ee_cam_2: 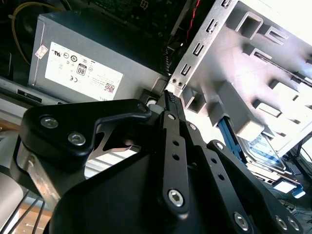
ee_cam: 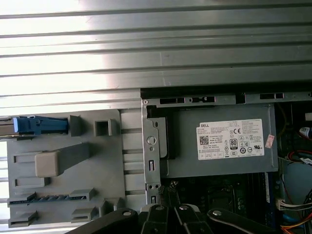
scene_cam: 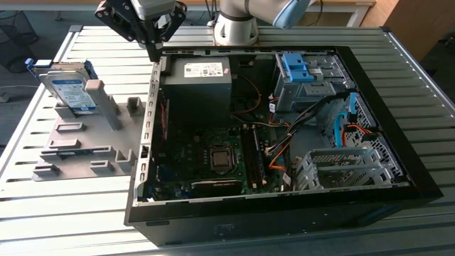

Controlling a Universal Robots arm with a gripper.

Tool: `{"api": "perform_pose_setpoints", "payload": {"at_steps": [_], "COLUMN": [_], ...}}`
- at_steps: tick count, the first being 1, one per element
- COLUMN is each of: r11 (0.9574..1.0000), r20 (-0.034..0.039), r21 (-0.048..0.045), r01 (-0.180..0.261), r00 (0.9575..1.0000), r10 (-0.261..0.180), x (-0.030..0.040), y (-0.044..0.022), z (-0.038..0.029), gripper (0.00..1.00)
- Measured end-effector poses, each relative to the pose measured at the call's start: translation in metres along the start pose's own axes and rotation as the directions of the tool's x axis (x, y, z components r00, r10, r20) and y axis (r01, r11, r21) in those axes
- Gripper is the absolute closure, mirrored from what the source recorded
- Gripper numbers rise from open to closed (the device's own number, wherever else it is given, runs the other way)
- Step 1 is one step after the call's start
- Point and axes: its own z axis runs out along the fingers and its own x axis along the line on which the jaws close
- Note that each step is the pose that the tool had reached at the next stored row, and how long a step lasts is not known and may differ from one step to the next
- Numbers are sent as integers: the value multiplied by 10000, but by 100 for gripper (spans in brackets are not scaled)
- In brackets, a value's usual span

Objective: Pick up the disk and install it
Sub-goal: 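Reach for the disk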

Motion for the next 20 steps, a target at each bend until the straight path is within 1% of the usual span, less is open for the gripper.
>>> {"api": "perform_pose_setpoints", "payload": {"at_steps": [13, 20], "r11": [10000, 10000], "r20": [0, 0], "r21": [0, 0], "r01": [0, 1], "r00": [10000, 10000], "r10": [0, -1], "x": [62, 121], "y": [-5, -10], "z": [2, 3], "gripper": [89, 89]}}
